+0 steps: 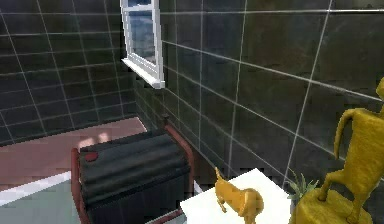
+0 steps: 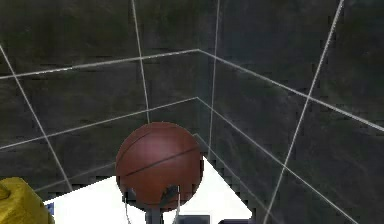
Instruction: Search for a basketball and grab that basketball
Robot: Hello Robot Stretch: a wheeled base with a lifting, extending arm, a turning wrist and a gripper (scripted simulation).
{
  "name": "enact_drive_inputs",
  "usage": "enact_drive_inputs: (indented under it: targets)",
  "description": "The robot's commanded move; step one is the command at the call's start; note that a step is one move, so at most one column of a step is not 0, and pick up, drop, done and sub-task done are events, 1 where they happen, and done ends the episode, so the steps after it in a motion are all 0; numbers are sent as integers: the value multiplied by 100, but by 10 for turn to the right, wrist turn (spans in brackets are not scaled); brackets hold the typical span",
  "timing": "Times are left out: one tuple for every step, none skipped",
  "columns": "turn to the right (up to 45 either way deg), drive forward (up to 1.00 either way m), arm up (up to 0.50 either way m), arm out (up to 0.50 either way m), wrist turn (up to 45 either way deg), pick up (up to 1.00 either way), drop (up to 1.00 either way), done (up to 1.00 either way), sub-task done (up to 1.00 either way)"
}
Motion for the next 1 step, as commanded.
enact_drive_inputs:
  targets:
    - [0,0,0,0,0,0,0,100,0]
